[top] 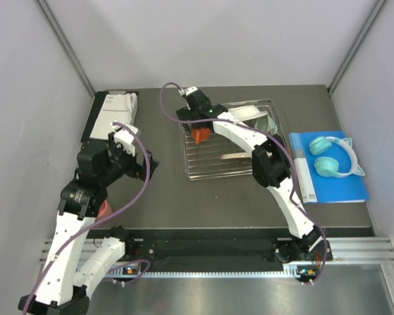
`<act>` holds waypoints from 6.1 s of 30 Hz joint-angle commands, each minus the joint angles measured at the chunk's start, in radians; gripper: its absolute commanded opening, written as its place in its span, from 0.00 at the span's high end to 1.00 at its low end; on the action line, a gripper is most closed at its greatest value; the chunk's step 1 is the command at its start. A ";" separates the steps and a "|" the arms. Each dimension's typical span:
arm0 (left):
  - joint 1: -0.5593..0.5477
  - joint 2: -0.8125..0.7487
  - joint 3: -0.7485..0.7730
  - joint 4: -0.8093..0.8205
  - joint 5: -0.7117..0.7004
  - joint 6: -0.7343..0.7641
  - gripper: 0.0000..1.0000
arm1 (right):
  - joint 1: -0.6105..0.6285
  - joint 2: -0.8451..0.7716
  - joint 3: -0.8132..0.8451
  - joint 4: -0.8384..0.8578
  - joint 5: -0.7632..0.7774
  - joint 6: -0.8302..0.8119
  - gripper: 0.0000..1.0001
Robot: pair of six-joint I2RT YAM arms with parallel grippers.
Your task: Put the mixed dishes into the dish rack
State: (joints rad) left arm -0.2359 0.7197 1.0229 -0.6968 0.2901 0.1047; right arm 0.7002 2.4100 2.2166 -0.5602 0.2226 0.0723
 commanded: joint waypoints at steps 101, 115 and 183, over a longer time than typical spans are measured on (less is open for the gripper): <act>-0.043 -0.034 -0.451 -0.333 -0.692 0.193 0.31 | 0.463 -1.252 -0.948 -0.010 0.307 0.328 0.00; -0.005 0.086 -0.491 -0.273 -0.643 0.240 1.00 | 0.461 -1.304 -1.026 -0.020 0.343 0.331 0.01; -0.009 0.319 -0.063 1.016 0.713 -1.165 1.00 | -0.051 -1.007 -1.273 1.523 -0.706 1.270 0.00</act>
State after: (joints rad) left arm -0.2428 1.0706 0.9714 0.2409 1.0023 -1.0714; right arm 0.6395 1.3602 0.8722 0.7979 -0.4736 1.2755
